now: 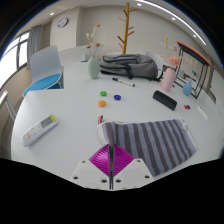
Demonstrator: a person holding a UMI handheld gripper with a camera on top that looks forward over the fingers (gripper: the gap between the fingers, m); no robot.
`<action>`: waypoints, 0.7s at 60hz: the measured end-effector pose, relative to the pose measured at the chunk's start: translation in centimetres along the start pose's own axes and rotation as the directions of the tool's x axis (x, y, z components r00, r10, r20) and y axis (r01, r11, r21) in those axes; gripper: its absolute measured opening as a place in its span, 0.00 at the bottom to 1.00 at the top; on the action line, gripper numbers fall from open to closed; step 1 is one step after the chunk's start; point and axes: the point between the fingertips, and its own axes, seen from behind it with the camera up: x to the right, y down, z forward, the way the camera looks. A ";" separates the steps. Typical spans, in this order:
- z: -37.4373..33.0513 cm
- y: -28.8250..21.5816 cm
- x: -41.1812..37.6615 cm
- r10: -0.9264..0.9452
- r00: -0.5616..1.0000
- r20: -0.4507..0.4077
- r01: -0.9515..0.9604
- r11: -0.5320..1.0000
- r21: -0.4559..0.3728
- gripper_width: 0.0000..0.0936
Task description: Fold towel
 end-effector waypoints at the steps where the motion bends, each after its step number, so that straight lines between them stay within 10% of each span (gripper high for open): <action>1: -0.2 -0.2 -0.2 0.014 1.000 0.009 -0.014 1.000 -0.005 0.02; 17: -6.7 -7.2 3.8 0.156 0.983 0.097 -0.156 0.988 -0.009 0.02; 42: -3.2 -3.2 24.4 0.206 0.974 -0.090 -0.211 0.977 -0.043 0.03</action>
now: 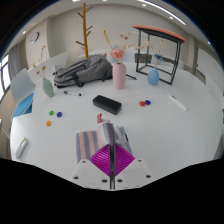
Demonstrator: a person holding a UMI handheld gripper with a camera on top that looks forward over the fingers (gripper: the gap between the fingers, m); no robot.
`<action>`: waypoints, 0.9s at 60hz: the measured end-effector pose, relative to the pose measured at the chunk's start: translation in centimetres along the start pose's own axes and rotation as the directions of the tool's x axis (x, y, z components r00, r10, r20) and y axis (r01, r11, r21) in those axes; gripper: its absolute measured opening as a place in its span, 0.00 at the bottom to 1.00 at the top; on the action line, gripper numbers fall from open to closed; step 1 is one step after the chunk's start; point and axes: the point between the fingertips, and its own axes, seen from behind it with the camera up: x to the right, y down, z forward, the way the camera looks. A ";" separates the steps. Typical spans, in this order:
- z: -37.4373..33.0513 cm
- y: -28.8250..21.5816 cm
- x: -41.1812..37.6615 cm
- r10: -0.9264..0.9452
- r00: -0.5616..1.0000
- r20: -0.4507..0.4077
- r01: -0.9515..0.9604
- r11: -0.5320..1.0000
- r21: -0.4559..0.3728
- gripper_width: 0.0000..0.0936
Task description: Fold towel
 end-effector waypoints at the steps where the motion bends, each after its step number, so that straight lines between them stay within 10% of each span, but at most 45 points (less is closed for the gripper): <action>1: 0.3 0.2 0.4 0.001 1.000 -0.004 -0.001 1.000 0.000 0.05; 3: 0.6 0.5 0.9 -0.001 1.000 -0.013 0.001 1.000 -0.002 0.18; 7: 0.1 0.5 2.0 -0.025 0.999 -0.042 0.024 1.000 -0.009 0.89; 8: -0.3 0.3 2.3 -0.035 0.998 -0.049 0.035 0.999 0.000 0.91; 54: -26.9 0.5 -5.6 -0.136 0.991 -0.010 0.136 0.989 0.048 0.91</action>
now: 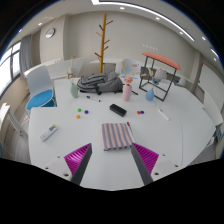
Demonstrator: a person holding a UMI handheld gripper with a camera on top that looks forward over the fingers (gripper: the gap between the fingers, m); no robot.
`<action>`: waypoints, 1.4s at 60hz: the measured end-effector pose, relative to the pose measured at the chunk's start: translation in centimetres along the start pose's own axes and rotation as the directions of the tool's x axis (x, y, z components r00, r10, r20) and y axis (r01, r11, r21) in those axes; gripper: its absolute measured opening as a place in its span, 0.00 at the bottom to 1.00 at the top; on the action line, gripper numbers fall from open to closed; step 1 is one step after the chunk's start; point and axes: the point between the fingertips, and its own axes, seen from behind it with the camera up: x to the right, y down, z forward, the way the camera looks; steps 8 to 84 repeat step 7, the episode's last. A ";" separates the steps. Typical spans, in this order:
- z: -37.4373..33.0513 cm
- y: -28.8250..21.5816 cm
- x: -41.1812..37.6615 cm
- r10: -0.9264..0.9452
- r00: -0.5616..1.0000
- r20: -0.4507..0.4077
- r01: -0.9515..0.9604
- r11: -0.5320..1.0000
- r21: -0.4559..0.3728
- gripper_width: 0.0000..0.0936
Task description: Fold towel
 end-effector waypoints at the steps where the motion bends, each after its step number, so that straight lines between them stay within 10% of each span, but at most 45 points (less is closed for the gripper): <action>1: -0.1 0.1 -0.2 -0.002 1.000 -0.002 0.002 1.000 0.003 0.91; 84: -0.4 -0.4 0.0 -0.011 1.000 -0.016 0.011 1.000 0.021 0.91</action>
